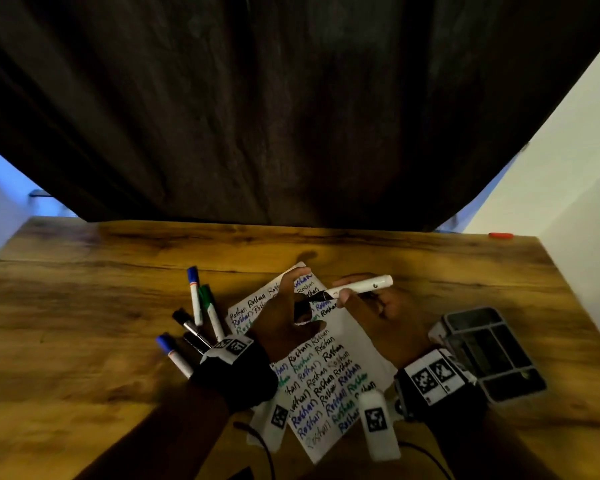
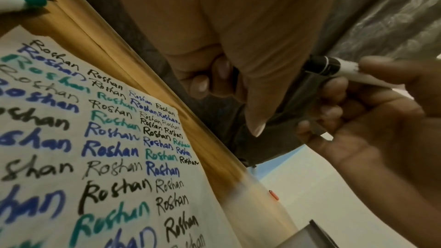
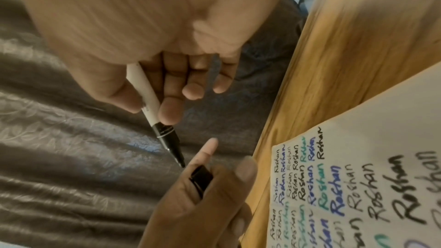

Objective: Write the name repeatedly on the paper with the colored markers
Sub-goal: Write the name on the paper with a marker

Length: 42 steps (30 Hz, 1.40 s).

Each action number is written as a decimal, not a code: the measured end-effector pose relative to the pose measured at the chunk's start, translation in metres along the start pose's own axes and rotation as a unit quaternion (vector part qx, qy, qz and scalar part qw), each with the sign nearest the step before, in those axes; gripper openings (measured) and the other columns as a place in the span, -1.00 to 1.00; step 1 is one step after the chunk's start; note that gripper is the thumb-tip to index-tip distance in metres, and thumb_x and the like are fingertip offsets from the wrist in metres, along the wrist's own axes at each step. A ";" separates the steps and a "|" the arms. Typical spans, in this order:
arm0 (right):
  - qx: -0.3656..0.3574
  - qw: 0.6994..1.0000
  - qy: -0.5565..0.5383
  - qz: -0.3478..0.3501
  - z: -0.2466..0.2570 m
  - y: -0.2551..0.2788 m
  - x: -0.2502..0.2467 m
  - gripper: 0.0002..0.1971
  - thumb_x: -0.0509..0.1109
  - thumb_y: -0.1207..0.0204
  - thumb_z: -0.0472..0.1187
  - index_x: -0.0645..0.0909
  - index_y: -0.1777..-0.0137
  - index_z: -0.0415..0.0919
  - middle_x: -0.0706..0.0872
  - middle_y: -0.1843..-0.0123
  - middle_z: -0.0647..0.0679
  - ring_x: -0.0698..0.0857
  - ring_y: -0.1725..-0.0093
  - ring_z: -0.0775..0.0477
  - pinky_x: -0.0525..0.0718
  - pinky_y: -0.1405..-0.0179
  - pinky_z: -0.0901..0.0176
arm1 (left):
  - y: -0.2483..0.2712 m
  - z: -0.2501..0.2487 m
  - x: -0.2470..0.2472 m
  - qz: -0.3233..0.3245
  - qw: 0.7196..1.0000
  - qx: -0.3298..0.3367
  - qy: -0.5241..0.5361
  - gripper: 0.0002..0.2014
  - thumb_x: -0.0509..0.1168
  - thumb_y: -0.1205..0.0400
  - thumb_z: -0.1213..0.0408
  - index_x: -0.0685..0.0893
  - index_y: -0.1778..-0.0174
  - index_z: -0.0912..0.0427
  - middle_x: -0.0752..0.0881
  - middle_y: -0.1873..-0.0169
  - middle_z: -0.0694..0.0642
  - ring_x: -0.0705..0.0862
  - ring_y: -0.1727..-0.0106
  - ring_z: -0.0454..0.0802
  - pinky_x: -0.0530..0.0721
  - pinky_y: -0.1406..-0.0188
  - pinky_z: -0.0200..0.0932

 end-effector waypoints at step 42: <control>0.113 0.987 -0.091 -0.074 -0.023 0.041 -0.049 -0.71 0.56 -0.41 0.02 0.70 -0.12 0.11 0.81 -0.02 -0.01 0.79 -0.05 -0.07 0.73 -0.11 -0.36 | 0.026 -0.066 0.009 -0.042 0.997 0.008 0.071 -0.91 0.33 -0.68 -0.03 0.65 -0.03 -0.16 0.71 0.32 0.01 0.63 0.42 -0.13 0.68 0.39 -0.03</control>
Point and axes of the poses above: each hand's wrist, its own y-axis away from the middle knuckle, its own x-axis out of the palm, z = x × y, the point moved 5 cm from there along -y, towards the middle knuckle
